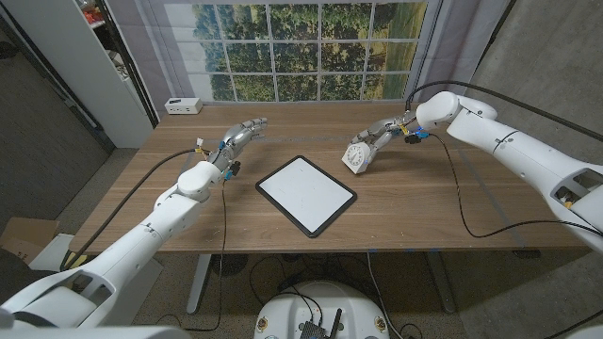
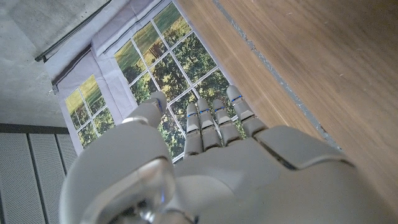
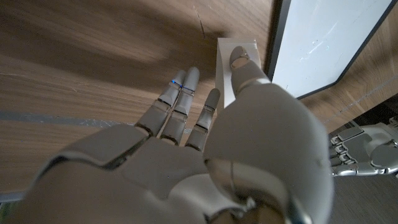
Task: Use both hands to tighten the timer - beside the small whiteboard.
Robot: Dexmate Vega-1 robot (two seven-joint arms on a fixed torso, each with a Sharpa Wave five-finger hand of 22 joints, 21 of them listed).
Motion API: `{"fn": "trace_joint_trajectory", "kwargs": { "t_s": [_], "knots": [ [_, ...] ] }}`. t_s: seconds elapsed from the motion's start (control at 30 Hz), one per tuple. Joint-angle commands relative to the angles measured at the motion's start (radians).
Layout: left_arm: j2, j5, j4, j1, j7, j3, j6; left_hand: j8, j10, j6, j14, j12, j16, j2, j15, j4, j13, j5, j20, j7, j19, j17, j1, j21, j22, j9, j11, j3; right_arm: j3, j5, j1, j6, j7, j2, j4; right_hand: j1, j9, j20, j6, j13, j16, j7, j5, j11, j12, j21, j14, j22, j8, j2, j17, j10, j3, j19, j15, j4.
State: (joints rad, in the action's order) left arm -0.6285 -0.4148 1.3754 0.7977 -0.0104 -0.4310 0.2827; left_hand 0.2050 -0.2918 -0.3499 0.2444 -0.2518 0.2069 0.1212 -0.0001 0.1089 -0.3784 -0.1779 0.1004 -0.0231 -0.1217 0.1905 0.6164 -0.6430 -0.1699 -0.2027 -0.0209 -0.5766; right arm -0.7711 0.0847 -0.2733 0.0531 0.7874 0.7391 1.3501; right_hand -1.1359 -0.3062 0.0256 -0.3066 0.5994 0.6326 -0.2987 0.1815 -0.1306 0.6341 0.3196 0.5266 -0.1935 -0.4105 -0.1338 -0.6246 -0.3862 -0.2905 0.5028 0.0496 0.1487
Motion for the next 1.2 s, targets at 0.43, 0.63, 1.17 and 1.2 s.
{"fn": "trace_joint_trajectory", "kwargs": {
  "t_s": [0.43,0.63,1.17,1.2],
  "knots": [
    [-0.031,0.157,0.054,-0.023,-0.023,-0.028,0.068,0.024,-0.005,-0.049,-0.008,-0.003,0.001,-0.028,-0.009,0.04,-0.006,0.007,-0.002,0.035,0.01,0.001,0.034,0.025,-0.006,-0.007,-0.01,0.021,0.094,-0.322,-0.06,0.276,-0.115,0.003,0.128,0.034,-0.103,0.016,-0.159,0.044,0.001,0.101,0.002,0.036,0.048,0.025,0.07,-0.004,-0.093,-0.001,-0.025,-0.056,0.017,0.048,0.179,-0.01],
    [-0.022,0.204,0.048,-0.039,-0.035,-0.037,0.104,0.037,-0.013,-0.087,-0.008,-0.007,0.003,-0.029,-0.013,0.054,-0.008,0.005,0.001,0.058,0.01,0.001,0.057,0.034,-0.006,-0.009,-0.022,0.03,0.098,-0.362,-0.073,0.336,-0.173,0.009,0.202,0.043,-0.109,0.019,-0.161,0.053,-0.007,0.114,0.003,0.051,0.057,0.029,0.081,-0.004,-0.095,0.0,-0.026,-0.064,0.018,0.055,0.177,-0.013],
    [-0.002,0.302,0.026,-0.074,-0.055,-0.055,0.19,0.119,-0.056,-0.317,0.011,-0.033,0.006,-0.125,-0.05,0.071,-0.02,-0.039,0.0,0.157,0.0,-0.004,0.195,0.076,-0.009,-0.045,-0.057,0.112,0.051,-0.396,-0.038,0.335,-0.182,-0.02,0.207,0.059,-0.118,0.025,-0.165,0.068,-0.019,0.131,0.006,0.068,0.071,0.035,0.101,-0.003,-0.098,0.003,-0.031,-0.077,0.021,0.063,0.176,-0.016],
    [0.001,0.305,0.025,-0.074,-0.057,-0.055,0.193,0.12,-0.057,-0.32,0.013,-0.033,0.006,-0.128,-0.054,0.071,-0.021,-0.041,-0.001,0.157,0.001,-0.004,0.2,0.078,-0.009,-0.046,-0.061,0.114,0.049,-0.398,-0.037,0.336,-0.183,-0.022,0.207,0.061,-0.119,0.025,-0.163,0.069,-0.02,0.133,0.006,0.07,0.071,0.035,0.102,-0.003,-0.097,0.004,-0.032,-0.076,0.021,0.063,0.176,-0.016]
  ]
}}
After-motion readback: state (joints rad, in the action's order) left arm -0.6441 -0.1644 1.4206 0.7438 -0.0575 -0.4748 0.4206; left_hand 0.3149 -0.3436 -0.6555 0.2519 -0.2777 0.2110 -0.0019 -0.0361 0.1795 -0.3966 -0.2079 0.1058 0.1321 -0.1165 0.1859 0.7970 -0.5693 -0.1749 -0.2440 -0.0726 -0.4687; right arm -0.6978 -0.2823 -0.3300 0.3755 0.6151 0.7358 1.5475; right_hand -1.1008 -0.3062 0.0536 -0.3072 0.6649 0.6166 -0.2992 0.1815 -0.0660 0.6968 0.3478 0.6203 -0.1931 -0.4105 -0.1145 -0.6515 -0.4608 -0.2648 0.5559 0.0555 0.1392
